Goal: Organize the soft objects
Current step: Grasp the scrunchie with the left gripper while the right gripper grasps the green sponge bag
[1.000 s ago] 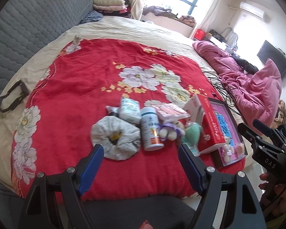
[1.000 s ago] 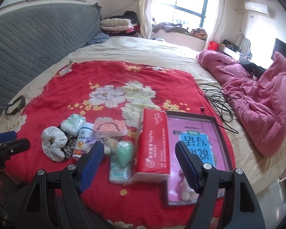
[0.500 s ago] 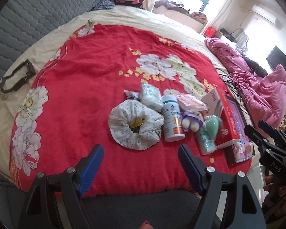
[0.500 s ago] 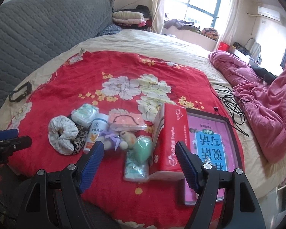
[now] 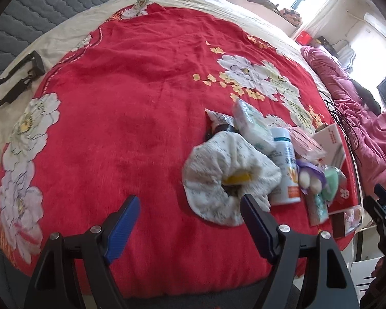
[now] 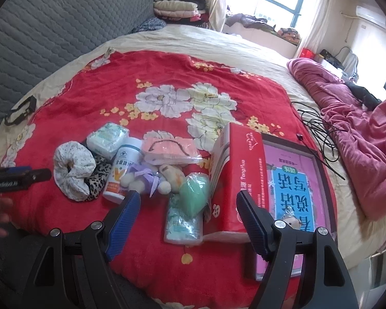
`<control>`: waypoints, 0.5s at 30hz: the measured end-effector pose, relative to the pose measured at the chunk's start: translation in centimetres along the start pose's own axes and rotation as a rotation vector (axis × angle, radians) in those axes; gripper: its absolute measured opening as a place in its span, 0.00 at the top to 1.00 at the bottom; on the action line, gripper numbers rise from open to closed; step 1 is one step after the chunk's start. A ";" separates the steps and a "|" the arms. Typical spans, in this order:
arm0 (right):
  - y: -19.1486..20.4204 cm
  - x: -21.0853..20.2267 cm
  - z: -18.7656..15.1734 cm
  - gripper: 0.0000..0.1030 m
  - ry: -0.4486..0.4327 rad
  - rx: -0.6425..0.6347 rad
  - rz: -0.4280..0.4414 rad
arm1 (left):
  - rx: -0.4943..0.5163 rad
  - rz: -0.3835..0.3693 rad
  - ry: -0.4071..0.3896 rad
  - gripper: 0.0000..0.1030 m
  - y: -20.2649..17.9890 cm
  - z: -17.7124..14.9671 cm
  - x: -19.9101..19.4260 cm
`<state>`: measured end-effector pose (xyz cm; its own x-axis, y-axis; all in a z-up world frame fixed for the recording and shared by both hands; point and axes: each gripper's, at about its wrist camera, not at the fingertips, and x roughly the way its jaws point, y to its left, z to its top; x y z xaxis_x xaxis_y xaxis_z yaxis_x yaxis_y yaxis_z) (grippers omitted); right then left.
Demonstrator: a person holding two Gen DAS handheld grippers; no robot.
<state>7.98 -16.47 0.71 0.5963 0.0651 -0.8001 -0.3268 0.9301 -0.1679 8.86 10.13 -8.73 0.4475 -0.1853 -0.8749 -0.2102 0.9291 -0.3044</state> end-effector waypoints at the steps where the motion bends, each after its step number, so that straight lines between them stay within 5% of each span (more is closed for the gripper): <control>1: 0.0 0.3 0.0 0.24 0.007 -0.011 0.000 | 0.002 -0.010 -0.002 0.23 0.1 0.2 0.3; 7: -0.2 2.0 -0.1 0.24 0.040 -0.077 -0.001 | -0.003 -0.043 0.019 0.31 0.5 0.9 2.0; 15: 2.2 6.0 0.2 0.24 0.114 -0.334 -0.123 | 0.016 -0.095 0.027 0.62 0.2 1.5 2.9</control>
<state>10.98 -13.91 -4.38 0.5667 -0.0984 -0.8180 -0.4901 0.7579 -0.4307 11.44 10.25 -10.78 0.4415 -0.2810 -0.8521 -0.1542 0.9118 -0.3806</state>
